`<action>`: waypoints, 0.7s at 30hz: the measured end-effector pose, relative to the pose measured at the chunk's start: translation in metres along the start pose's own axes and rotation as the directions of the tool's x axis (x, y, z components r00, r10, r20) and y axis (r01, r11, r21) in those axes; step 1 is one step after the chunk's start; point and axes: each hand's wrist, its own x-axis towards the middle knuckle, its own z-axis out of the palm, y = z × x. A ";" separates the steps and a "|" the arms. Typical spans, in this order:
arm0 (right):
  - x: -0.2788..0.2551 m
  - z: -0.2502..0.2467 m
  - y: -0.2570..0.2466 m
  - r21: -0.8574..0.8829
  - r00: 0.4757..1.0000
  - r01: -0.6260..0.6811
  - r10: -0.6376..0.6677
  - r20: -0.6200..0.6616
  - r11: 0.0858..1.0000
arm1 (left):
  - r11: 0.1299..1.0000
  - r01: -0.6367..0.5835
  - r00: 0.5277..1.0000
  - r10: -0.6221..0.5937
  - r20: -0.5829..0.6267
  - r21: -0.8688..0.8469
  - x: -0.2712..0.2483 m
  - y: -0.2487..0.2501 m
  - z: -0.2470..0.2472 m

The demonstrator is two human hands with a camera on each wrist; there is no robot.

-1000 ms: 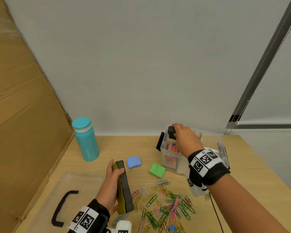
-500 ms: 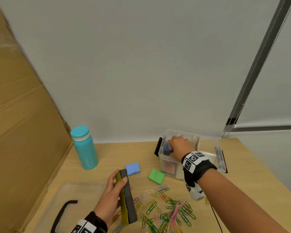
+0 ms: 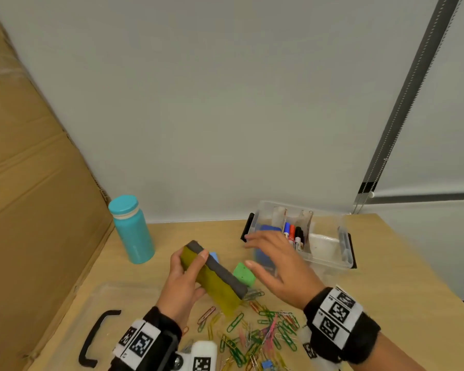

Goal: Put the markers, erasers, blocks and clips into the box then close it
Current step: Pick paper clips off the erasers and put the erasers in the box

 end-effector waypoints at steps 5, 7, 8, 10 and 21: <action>-0.041 0.003 0.002 -0.038 0.976 0.116 -0.106 0.192 0.993 | 0.998 0.006 0.996 -0.011 0.094 0.059 0.012 0.000 0.042; -0.045 0.001 0.012 -0.160 0.966 0.213 -0.183 0.182 0.964 | 0.993 -0.003 0.992 -0.012 0.127 0.115 0.017 -0.001 0.062; -0.044 -0.001 0.017 -0.216 0.968 0.227 -0.196 0.155 0.950 | 0.990 -0.003 0.991 -0.016 0.133 0.139 0.023 0.000 0.071; -0.040 -0.006 0.030 -0.297 0.975 0.219 -0.195 0.108 0.929 | 0.977 -0.029 0.989 -0.003 0.149 0.211 0.036 0.004 0.088; 0.010 -0.040 0.069 -0.151 0.953 -0.171 0.124 -0.278 0.974 | 0.289 -0.342 0.938 0.053 0.341 0.894 0.117 -0.038 0.084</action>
